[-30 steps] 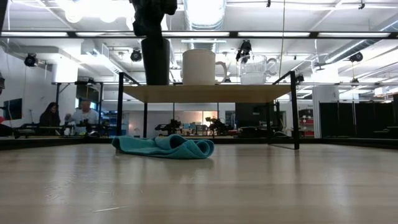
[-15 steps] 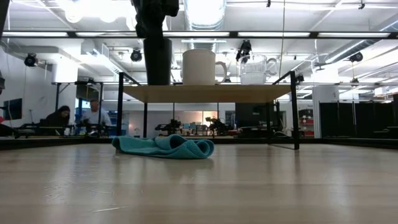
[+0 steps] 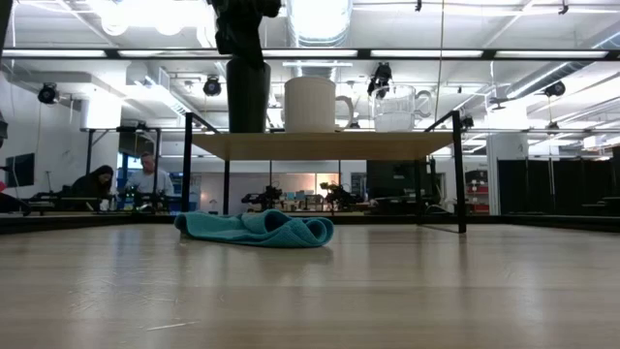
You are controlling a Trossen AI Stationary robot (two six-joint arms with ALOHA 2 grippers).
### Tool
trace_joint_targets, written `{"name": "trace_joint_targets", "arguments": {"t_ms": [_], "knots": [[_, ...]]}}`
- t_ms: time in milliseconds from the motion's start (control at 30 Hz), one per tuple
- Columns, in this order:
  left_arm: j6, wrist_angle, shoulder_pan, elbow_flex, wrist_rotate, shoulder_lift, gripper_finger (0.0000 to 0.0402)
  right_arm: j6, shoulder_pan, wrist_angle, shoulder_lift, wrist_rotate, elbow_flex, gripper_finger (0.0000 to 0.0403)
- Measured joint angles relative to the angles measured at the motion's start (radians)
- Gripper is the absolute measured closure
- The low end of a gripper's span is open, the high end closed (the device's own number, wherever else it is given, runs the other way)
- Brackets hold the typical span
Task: Stack small to large cups/mugs on shelf
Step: Put the black cup on the shelf, then adjust the black cup on the shelf
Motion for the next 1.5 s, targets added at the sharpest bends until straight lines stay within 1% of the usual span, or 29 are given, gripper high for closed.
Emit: {"name": "trace_joint_targets", "arguments": {"t_ms": [100,267,367,433,533,833,967,1267,1500], "knots": [[0.019,-0.006,0.0,0.024,0.0,-0.009,0.0327,0.005,0.0,0.001,0.0,0.001,0.0,0.0333],[0.017,0.011,-0.018,0.113,0.001,-0.018,0.0327,0.035,0.0,0.009,0.001,0.001,0.0,0.0327],[0.018,0.05,-0.045,0.156,0.045,-0.018,0.0327,0.029,0.0,0.011,0.001,0.001,0.0,0.0323],[0.022,0.091,-0.067,0.16,0.085,-0.019,0.0327,0.02,0.0,0.011,0.001,0.002,0.0,0.0321],[0.023,0.111,-0.102,0.151,0.097,-0.018,0.0327,0.022,0.0,0.016,-0.001,0.002,0.0,0.0322],[0.022,0.237,-0.179,0.032,0.097,-0.013,0.0326,0.027,0.0,0.038,0.003,0.002,0.0,0.0334],[0.015,0.267,-0.187,-0.033,0.096,-0.012,0.0326,0.027,0.0,0.04,0.004,0.002,0.0,0.0332],[0.015,0.461,-0.209,-0.206,0.104,-0.013,0.0326,0.027,0.0,0.044,0.028,0.002,0.0,0.0321],[0.015,0.526,-0.209,-0.264,0.103,-0.013,0.0326,0.037,0.0,0.045,0.045,0.002,0.0,0.033]]}}
